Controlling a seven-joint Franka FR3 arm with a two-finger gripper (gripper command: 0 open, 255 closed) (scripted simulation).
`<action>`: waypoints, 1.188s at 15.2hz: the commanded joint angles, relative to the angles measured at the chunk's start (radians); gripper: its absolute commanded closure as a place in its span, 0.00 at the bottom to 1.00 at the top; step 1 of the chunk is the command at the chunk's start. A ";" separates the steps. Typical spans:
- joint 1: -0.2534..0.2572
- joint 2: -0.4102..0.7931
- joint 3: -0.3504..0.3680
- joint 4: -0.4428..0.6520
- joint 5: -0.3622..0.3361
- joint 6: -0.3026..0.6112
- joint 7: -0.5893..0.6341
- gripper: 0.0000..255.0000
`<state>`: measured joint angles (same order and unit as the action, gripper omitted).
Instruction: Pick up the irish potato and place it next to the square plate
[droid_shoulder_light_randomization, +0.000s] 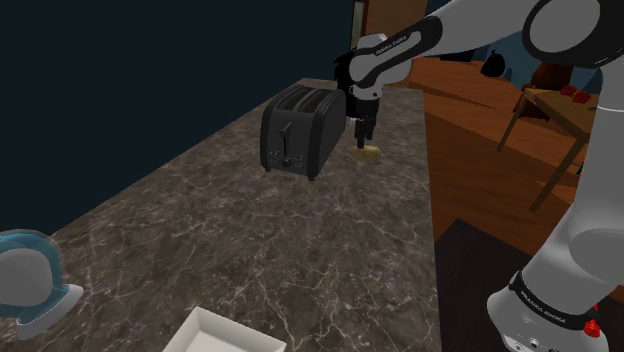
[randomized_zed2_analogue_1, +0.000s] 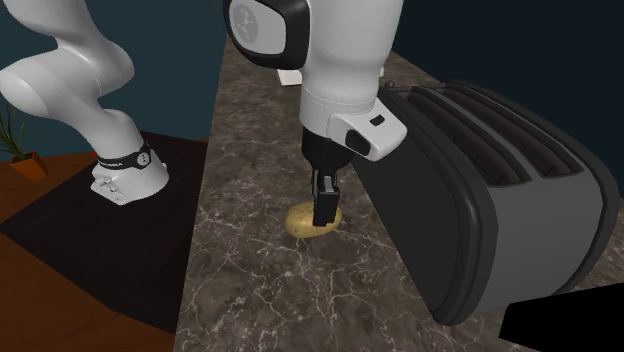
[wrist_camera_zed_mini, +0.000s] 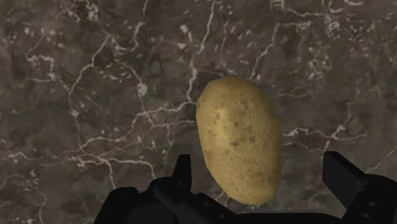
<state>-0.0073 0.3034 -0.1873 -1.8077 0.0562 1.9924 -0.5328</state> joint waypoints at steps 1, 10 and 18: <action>-0.005 0.041 0.002 0.032 0.007 0.005 -0.012 0.00; -0.007 0.069 0.006 -0.020 0.015 0.085 -0.017 0.00; -0.007 0.069 0.006 -0.020 0.015 0.084 -0.017 1.00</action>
<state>-0.0138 0.3728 -0.1818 -1.8280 0.0707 2.0768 -0.5497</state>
